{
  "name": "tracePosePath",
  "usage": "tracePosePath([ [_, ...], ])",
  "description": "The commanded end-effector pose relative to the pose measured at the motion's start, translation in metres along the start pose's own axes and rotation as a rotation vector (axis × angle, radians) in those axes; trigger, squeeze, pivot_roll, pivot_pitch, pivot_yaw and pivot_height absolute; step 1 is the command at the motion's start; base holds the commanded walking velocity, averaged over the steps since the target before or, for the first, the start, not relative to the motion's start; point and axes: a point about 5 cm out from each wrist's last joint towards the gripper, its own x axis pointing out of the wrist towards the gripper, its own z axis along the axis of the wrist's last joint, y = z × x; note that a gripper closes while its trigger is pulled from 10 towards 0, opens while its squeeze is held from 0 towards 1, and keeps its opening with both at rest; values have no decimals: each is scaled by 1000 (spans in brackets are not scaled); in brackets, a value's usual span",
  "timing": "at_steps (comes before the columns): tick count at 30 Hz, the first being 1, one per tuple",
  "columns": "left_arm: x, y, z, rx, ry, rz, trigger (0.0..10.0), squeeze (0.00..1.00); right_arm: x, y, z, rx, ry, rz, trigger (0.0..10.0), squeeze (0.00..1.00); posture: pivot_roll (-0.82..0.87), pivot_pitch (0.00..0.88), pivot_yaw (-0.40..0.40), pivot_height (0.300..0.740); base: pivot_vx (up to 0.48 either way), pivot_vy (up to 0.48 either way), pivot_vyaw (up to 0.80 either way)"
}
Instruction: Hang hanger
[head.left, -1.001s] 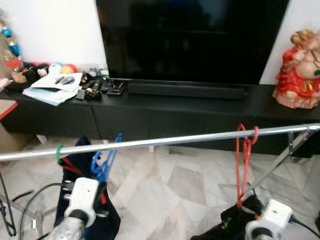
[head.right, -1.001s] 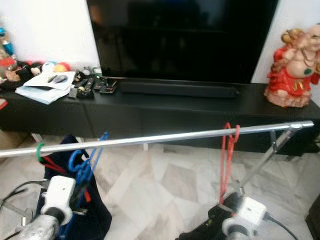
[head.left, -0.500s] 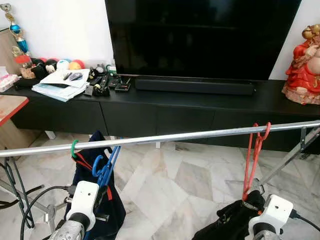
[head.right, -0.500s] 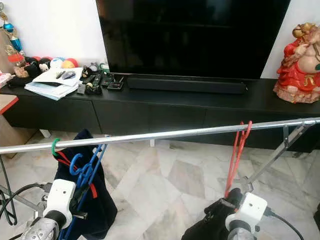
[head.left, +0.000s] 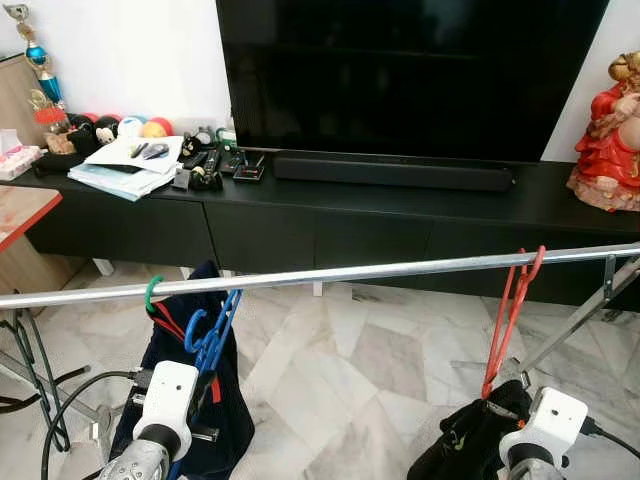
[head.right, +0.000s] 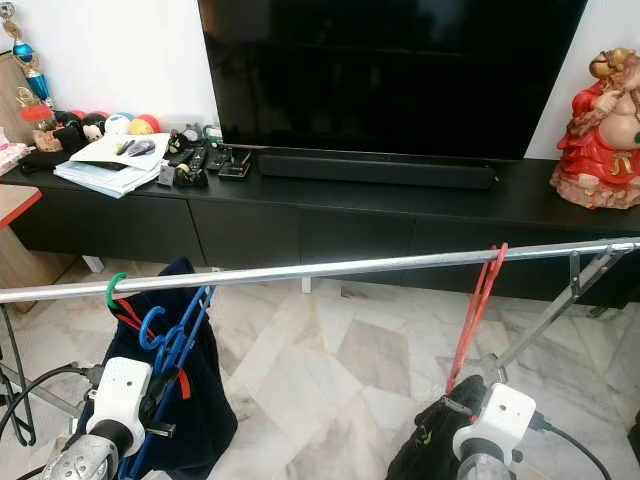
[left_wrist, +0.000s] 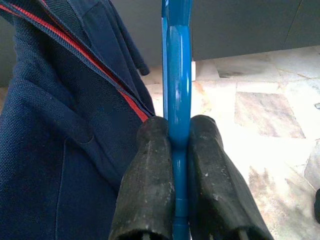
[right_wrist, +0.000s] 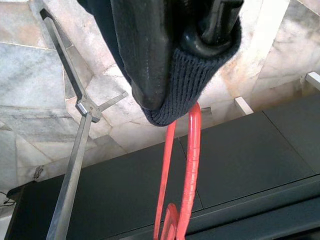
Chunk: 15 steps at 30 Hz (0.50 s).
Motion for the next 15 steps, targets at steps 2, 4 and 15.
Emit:
tracePosePath([
  [2,1,2,2,-9,-10,8,10000,0,3,0,6,-20,-24,4,10000,0,49,0,21,740,-244,0,0],
  [4,2,1,3,-8,-13,4,10000,0,3,1,6,-18,-24,2,10000,0,47,0,23,740,-247,0,0],
  [15,3,1,4,-6,-15,5,10000,0,2,-5,7,-28,-28,-12,10000,0,43,0,22,740,-250,0,0],
])
